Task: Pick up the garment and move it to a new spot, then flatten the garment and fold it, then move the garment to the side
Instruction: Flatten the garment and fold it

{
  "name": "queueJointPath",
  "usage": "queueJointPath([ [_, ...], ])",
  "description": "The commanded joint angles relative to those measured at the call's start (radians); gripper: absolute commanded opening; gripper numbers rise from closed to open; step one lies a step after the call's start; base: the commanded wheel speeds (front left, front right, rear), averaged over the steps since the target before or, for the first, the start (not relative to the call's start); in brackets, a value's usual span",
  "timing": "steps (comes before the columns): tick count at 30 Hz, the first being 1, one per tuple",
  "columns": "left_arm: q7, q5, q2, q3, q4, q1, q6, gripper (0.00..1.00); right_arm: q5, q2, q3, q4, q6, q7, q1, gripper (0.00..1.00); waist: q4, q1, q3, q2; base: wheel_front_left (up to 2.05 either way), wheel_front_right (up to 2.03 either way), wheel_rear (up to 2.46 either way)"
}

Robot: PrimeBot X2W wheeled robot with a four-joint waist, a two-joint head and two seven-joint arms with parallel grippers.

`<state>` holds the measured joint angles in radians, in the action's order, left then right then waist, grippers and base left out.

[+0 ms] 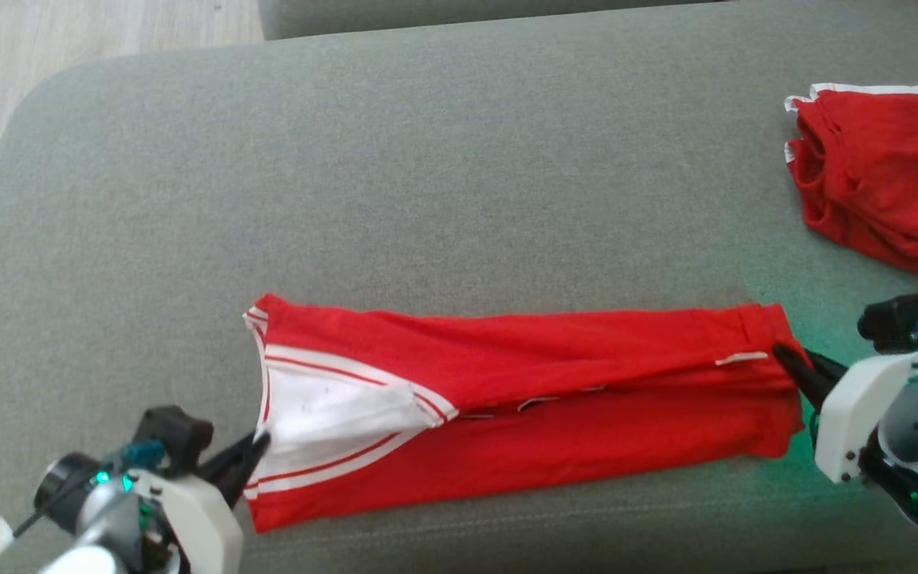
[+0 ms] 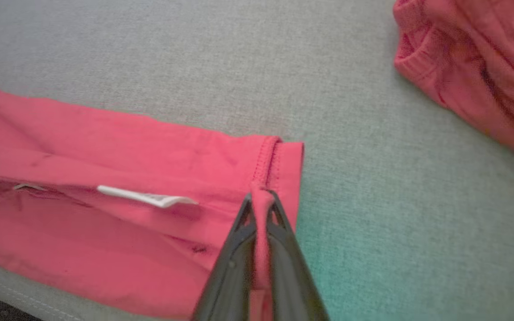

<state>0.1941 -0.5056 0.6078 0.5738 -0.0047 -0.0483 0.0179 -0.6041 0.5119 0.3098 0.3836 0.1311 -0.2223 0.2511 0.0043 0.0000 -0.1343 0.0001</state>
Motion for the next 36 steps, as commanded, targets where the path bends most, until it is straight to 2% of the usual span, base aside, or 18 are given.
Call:
queueJointPath([
  [1, 0.01, 0.004, 0.044, -0.038, -0.025, -0.025, 0.001, 0.0, 0.002, 0.025, -0.017, -0.036, 0.0, -0.013, -0.009, 1.0, -0.001, 0.0, 0.002, -0.0001, 0.0, 0.0, 0.0],
  [2, 0.016, 0.002, 0.045, -0.036, -0.023, -0.023, 0.0, 0.12, 0.002, 0.021, -0.029, -0.04, 0.0, -0.026, -0.016, 1.0, -0.001, 0.0, 0.004, -0.0001, 0.0, 0.0, 0.0],
  [3, 0.023, 0.002, 0.047, -0.035, -0.021, -0.021, -0.002, 0.46, 0.005, 0.018, -0.041, -0.046, 0.0, -0.036, -0.023, 1.0, -0.002, 0.0, 0.005, -0.0001, 0.0, 0.0, 0.0],
  [4, 0.026, 0.003, 0.049, -0.034, -0.021, -0.02, -0.004, 0.99, 0.009, 0.014, -0.057, -0.053, 0.0, -0.041, -0.028, 1.0, -0.003, 0.0, 0.007, -0.0001, 0.0, 0.0, 0.0],
  [13, 0.0, 0.0, 0.052, -0.064, -0.034, -0.034, -0.034, 1.0, 0.081, -0.052, -0.199, -0.108, 0.0, -0.007, -0.033, 1.0, -0.001, 0.0, 0.017, -0.0001, 0.0, 0.0, 0.0],
  [18, -0.081, -0.002, 0.025, -0.128, -0.048, -0.057, -0.096, 1.0, 0.124, -0.119, -0.269, -0.178, 0.0, 0.074, -0.022, 1.0, 0.0, 0.0, 0.034, -0.0001, 0.0, 0.0, 0.0],
  [25, -0.299, -0.069, -0.117, -0.241, -0.06, -0.058, -0.192, 1.0, 0.19, -0.235, -0.324, -0.281, 0.0, 0.231, -0.033, 1.0, -0.003, 0.0, 0.069, -0.0001, 0.0, 0.0, 0.0],
  [26, -0.366, -0.095, -0.167, -0.267, -0.057, -0.049, -0.209, 1.0, 0.208, -0.268, -0.333, -0.301, 0.0, 0.269, -0.047, 1.0, -0.003, 0.0, 0.079, -0.0001, 0.0, 0.0, 0.0],
  [27, -0.393, -0.107, -0.191, -0.278, -0.054, -0.042, -0.215, 1.0, 0.215, -0.286, -0.339, -0.309, 0.0, 0.287, -0.056, 1.0, -0.003, 0.0, 0.084, -0.0001, 0.0, 0.0, 0.0],
  [30, -0.439, -0.114, -0.25, -0.305, -0.043, -0.016, -0.222, 1.0, 0.232, -0.34, -0.346, -0.323, 0.0, 0.326, -0.091, 1.0, -0.005, 0.0, 0.098, -0.0001, 0.0, 0.0, 0.0],
  [34, -0.455, -0.06, -0.31, -0.324, -0.02, 0.027, -0.209, 1.0, 0.269, -0.385, -0.349, -0.325, 0.0, 0.372, -0.144, 1.0, -0.006, 0.0, 0.11, -0.0001, 0.0, 0.0, 0.0],
  [36, -0.455, -0.025, -0.358, -0.356, -0.022, 0.051, -0.201, 1.0, 0.28, -0.404, -0.354, -0.322, 0.0, 0.395, -0.166, 1.0, -0.008, 0.0, 0.114, -0.0001, 0.0, 0.0, 0.0],
])
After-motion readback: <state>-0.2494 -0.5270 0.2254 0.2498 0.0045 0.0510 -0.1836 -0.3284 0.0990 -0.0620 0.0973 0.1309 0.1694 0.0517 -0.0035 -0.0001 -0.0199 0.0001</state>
